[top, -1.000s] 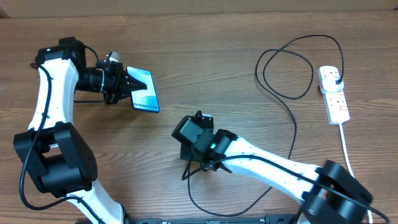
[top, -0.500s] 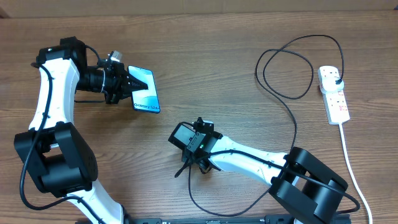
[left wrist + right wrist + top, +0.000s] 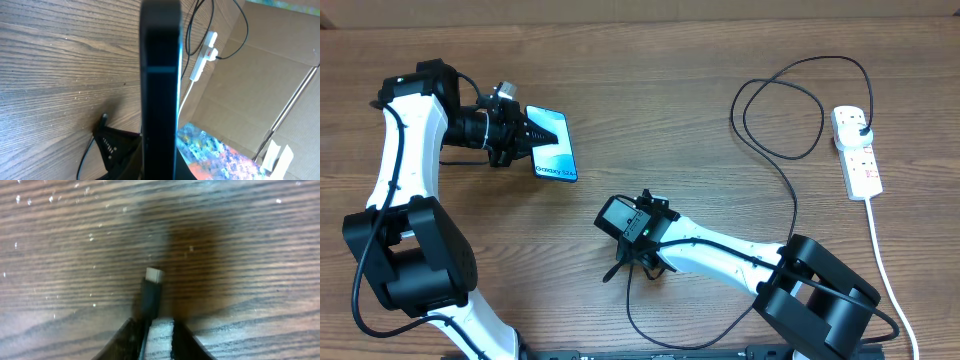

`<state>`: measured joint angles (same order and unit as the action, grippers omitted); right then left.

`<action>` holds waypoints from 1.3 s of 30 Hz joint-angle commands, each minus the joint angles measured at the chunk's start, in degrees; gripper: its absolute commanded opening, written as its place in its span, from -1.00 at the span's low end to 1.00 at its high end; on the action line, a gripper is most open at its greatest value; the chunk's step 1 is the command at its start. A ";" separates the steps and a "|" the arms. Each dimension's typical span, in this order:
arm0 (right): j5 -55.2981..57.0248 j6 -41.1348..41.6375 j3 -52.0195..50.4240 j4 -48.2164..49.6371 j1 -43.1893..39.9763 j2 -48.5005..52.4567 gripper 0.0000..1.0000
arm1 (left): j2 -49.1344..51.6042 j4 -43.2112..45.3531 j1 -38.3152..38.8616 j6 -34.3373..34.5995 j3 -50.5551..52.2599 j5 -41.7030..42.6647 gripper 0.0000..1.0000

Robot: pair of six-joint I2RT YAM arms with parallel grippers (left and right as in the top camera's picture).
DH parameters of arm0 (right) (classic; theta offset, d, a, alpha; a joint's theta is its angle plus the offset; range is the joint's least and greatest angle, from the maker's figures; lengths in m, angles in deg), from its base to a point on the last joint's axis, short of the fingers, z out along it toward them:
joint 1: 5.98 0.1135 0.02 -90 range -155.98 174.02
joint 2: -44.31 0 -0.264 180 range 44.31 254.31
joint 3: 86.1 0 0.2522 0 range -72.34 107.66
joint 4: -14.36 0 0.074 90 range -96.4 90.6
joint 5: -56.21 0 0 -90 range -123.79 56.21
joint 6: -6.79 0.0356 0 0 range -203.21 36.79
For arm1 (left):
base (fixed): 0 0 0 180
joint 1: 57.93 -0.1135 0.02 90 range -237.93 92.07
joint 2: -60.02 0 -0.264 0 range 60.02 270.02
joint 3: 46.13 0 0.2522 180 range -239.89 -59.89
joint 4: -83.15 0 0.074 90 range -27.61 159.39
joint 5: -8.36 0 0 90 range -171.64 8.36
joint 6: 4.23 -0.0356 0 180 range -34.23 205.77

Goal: Plug charger to phone and switch on socket
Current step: 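Raise the plug with the right gripper toward the phone's bottom port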

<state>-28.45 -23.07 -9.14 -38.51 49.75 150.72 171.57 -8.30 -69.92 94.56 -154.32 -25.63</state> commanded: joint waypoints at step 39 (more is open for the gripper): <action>-59.71 -56.17 -0.85 -2.12 -19.30 -18.93 -0.92 | -1.09 -9.55 0.31 -42.05 -0.98 34.49 -0.91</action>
<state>-82.00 -77.78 -9.47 -43.19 30.43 131.81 171.57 -16.89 -69.92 59.48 -154.32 3.30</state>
